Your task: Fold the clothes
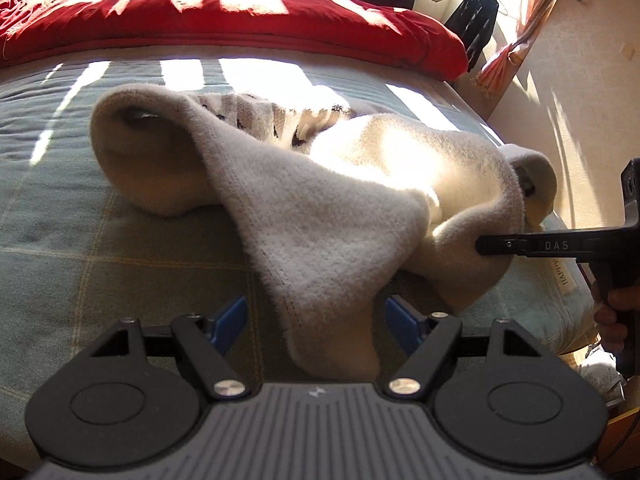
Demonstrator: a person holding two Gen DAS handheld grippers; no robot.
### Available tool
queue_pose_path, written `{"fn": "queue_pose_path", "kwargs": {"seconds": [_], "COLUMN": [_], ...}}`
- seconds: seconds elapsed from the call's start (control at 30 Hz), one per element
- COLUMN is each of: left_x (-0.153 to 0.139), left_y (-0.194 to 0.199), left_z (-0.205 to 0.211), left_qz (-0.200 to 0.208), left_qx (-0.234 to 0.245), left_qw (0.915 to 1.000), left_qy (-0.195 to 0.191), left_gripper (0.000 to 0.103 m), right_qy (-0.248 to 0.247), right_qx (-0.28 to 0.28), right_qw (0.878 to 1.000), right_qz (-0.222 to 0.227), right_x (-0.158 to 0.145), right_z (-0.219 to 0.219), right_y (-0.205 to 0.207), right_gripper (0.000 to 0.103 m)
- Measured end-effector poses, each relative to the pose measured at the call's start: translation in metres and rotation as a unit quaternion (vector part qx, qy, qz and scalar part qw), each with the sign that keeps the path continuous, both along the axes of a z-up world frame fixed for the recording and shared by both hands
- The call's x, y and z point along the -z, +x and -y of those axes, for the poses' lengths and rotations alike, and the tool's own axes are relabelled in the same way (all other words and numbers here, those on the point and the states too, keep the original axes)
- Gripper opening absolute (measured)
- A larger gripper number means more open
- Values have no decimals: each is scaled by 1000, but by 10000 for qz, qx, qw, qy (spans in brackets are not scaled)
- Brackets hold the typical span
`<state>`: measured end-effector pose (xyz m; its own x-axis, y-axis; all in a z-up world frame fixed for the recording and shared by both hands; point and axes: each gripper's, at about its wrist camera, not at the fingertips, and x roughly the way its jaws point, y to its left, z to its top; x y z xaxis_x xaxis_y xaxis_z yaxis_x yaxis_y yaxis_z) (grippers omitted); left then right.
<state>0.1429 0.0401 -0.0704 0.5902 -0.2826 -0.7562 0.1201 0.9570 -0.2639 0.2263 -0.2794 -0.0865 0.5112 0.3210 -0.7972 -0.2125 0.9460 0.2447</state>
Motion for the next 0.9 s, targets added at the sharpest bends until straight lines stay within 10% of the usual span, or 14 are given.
{"fn": "queue_pose_path", "kwargs": {"seconds": [0.37,0.67,0.9], "left_x": [-8,-24,-24], "left_y": [8,23,33], "left_z": [6,20,35], "left_qz": [132,413,405], "left_qx": [35,112,365], "left_qw": [9994,9979,9965], "left_qy": [321,477,626], "left_gripper": [76,77,77], "right_qy": [-1081,492,1833], "right_qx": [205,791,1739], "right_qw": [9936,9956,9674], "right_qz": [-257,-127,-188], "right_x": [-14,-11,21], "right_z": [64,118,152], "right_y": [-11,7,73], "right_gripper": [5,49,62]}}
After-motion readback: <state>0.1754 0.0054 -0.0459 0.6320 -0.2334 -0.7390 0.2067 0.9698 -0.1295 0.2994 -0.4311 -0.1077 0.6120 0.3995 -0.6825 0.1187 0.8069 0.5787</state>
